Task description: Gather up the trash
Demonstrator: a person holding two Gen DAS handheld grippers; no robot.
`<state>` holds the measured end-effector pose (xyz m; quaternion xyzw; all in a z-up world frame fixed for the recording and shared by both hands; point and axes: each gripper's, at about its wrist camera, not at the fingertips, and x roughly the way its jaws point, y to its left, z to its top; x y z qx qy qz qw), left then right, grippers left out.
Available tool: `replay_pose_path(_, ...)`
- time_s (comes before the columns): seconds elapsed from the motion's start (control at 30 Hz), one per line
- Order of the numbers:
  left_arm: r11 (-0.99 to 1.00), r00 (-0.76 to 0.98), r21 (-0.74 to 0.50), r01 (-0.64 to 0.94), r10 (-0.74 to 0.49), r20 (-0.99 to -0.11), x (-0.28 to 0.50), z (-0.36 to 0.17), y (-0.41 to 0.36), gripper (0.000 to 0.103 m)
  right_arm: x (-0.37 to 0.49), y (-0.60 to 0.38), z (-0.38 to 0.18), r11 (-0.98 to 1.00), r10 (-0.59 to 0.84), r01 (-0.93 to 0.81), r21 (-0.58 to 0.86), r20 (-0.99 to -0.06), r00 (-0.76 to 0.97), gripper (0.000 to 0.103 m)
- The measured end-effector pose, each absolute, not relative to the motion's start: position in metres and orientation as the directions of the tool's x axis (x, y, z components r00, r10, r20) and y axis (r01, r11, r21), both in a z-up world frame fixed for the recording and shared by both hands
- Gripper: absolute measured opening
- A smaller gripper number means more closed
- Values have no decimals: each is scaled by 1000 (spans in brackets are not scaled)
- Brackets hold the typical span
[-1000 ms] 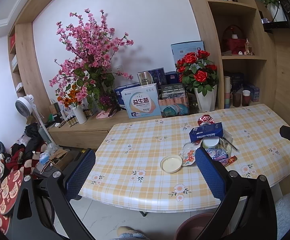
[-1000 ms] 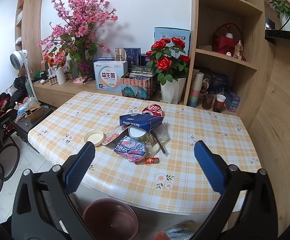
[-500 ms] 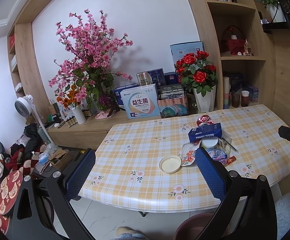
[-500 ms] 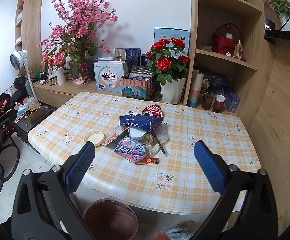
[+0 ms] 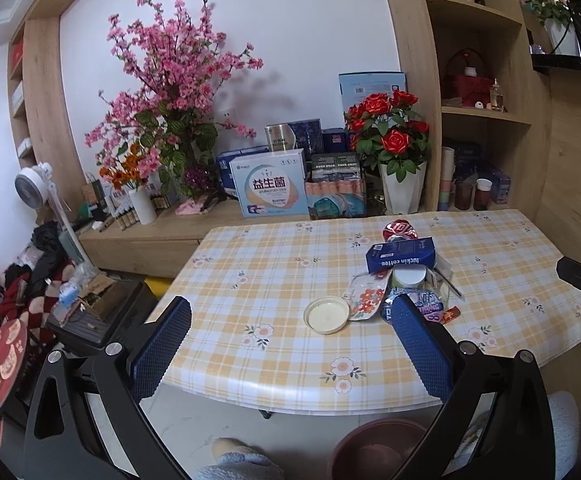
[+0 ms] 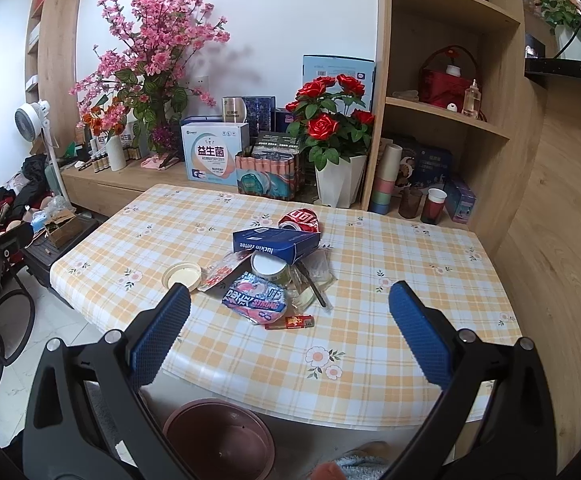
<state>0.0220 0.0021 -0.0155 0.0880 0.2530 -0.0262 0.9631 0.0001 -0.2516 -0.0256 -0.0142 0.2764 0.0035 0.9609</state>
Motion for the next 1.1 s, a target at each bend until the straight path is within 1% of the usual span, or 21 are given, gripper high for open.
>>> replay_pose_path(0.13,980,861,180,86,17,-509,36,-33,3,98,10,-256,-37,1000,17,-21,-2,-541,841,98)
replay_pose_path(0.23,978,854,182,103,7,-521,47,-53,7,98,20,-262,-52,1000,13,-6,14,-547,837,98)
replay_pose_path(0.33,976,843,177,127,-12,-538,59,-72,9,98,36,-266,-76,1000,16,3,31,-579,815,98)
replay_pose_path(0.4,977,842,152,147,-43,-538,67,-82,10,98,47,-267,-90,999,26,0,42,-603,797,98)
replay_pose_path(0.5,977,845,148,157,-55,-531,79,-95,10,98,62,-267,-111,999,32,-13,35,-638,770,98)
replay_pose_path(0.53,976,844,149,160,-57,-534,83,-99,9,98,69,-264,-119,1000,30,-26,16,-655,755,98)
replay_pose_path(0.63,976,844,146,160,-59,-534,95,-111,9,98,90,-250,-142,993,-30,-61,-104,-703,711,98)
replay_pose_path(0.8,971,829,161,174,-57,-556,116,-133,10,98,132,-231,-178,971,-6,-175,-165,-742,670,97)
replay_pose_path(0.97,978,801,128,162,-54,-596,137,-150,17,98,180,-198,-221,919,-16,-302,-254,-788,616,97)
replay_pose_path(1.07,983,783,105,152,-55,-619,147,-159,22,96,204,-179,-245,886,-42,-349,-304,-804,594,97)
replay_pose_path(1.1,982,778,110,153,-51,-626,150,-163,23,92,209,-176,-249,883,-46,-353,-309,-806,590,97)
